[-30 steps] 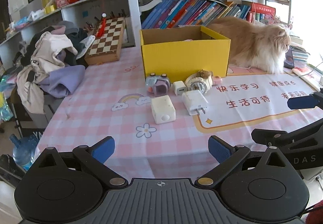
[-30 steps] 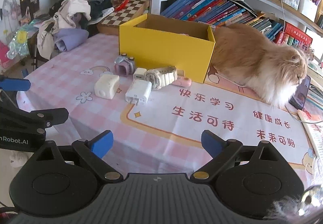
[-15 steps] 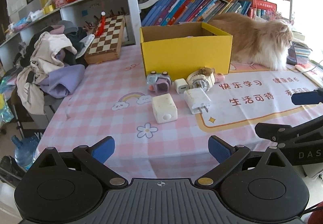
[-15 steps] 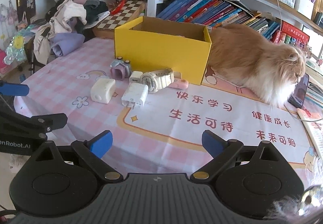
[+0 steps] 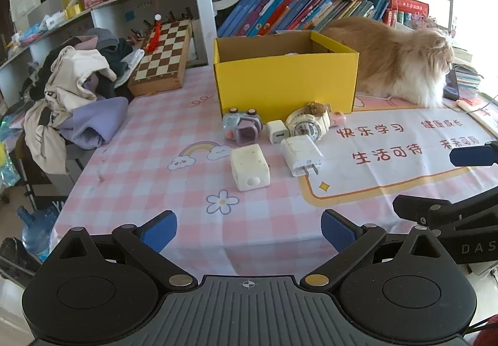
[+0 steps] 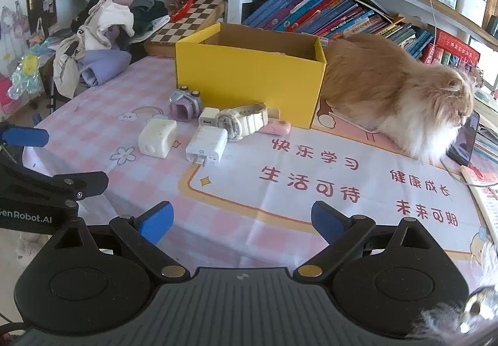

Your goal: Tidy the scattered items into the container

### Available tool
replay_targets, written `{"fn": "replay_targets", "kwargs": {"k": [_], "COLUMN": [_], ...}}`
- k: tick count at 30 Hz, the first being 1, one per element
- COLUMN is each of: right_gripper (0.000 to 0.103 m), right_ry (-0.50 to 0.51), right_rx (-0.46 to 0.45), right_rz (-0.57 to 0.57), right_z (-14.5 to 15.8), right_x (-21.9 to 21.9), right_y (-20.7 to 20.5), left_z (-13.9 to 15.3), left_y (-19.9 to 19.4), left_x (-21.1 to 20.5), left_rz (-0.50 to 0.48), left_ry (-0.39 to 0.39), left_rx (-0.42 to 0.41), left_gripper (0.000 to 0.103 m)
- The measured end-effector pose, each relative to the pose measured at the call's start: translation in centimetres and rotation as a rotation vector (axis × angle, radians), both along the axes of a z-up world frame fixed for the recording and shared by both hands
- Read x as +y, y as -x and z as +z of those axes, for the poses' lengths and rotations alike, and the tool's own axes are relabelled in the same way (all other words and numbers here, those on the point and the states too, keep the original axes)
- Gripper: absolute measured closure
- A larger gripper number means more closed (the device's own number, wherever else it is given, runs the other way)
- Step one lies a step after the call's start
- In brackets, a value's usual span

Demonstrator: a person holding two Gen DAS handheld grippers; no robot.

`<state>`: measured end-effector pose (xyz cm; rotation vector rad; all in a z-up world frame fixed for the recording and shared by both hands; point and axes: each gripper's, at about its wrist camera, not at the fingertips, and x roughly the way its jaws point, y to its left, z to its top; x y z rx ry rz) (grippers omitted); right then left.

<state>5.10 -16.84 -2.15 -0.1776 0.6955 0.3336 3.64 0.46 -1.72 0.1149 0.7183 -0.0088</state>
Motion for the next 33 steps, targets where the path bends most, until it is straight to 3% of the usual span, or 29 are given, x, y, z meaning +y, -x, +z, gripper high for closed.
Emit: {"fn": "replay_targets", "kwargs": {"k": [15,33], "right_gripper": [0.007,0.007], "right_ry": [-0.007,-0.02], "right_rx": [-0.041,0.0], "right_rz": [0.002,0.005], "right_z": [0.4,-0.2], "right_x": [0.1,0.2], "right_y": [-2.2,-3.8], "left_z": [0.0,-0.3], "left_y": [-1.4,-3.0], "left_x": [0.9,0.8], "left_rz": [0.055,0.053], "left_ry": [0.005,-0.002], "left_rx": [-0.026,-0.011], "left_gripper": [0.003,0.003]}}
